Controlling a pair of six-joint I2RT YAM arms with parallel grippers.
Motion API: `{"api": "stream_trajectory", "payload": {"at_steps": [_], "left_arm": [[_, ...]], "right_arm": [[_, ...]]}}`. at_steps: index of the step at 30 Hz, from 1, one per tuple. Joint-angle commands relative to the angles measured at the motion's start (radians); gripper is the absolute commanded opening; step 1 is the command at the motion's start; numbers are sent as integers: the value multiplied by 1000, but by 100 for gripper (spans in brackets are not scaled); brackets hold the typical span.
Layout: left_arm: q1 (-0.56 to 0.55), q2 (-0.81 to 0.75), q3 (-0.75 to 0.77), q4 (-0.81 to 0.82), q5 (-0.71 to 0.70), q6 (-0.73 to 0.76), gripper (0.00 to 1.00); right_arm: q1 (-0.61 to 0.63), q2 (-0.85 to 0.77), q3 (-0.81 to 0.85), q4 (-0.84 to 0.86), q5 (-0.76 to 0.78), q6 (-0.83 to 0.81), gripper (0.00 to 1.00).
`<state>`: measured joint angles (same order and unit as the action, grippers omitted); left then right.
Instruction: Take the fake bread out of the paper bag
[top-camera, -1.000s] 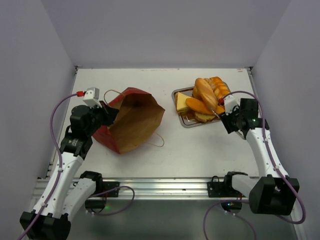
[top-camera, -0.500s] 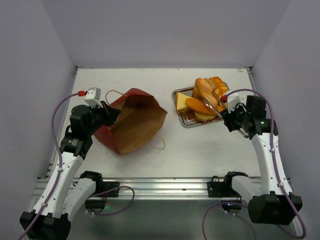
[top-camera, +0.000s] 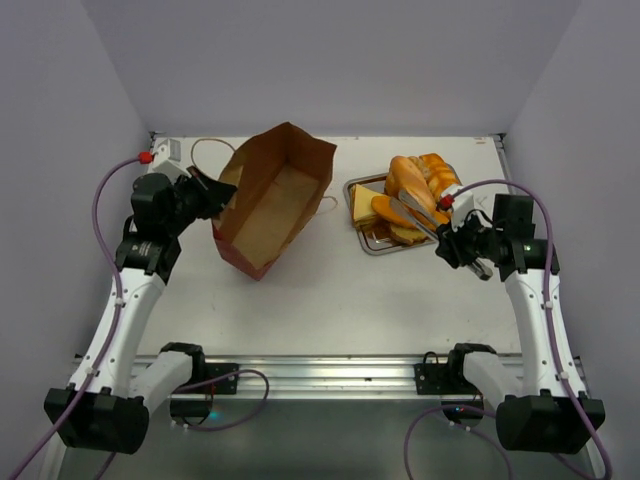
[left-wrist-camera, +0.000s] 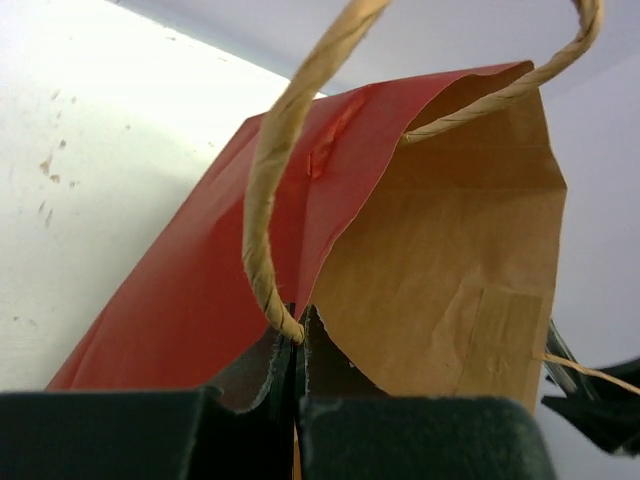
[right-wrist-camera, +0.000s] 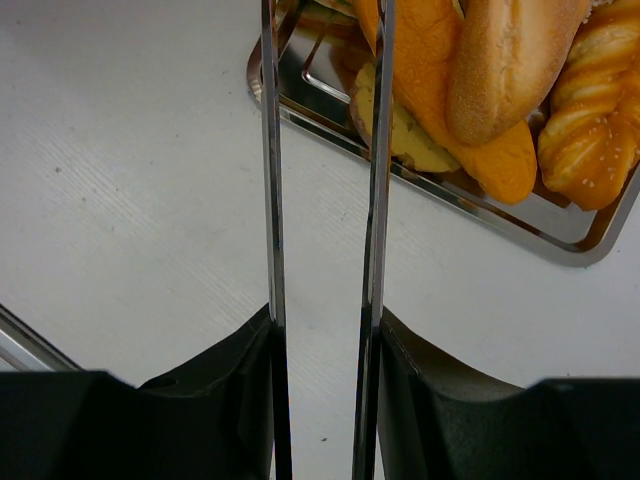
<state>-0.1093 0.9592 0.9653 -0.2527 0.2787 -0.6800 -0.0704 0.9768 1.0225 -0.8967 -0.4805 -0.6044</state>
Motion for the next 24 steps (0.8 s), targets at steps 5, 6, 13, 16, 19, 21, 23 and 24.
{"api": "stream_trajectory", "payload": {"at_steps": [5,6,13,16,19,21,23,24], "left_arm": [[151,180,16,72,68,-148,0],[181,205,15,75,106,-150,0],[237,306,56,136,275,-23,0],[234,286,141,116,347,153,0],[195,222,188,80,354,342,0],[110,164,188,46,283,523,0],[74,83,118,95,296,644,0],[65,50,90,111,313,692,0]], "right_arm": [[1,-26,-15,39,-90,-11,41],[1,-26,-18,42,-92,-9,41],[3,-40,-33,41,-93,-18,41],[1,-46,-39,42,-87,-21,41],[1,-46,-42,50,-89,-17,41],[1,-43,-42,54,-92,-12,41],[3,-43,-42,55,-92,-12,41],[1,-44,-42,55,-87,-14,41]]}}
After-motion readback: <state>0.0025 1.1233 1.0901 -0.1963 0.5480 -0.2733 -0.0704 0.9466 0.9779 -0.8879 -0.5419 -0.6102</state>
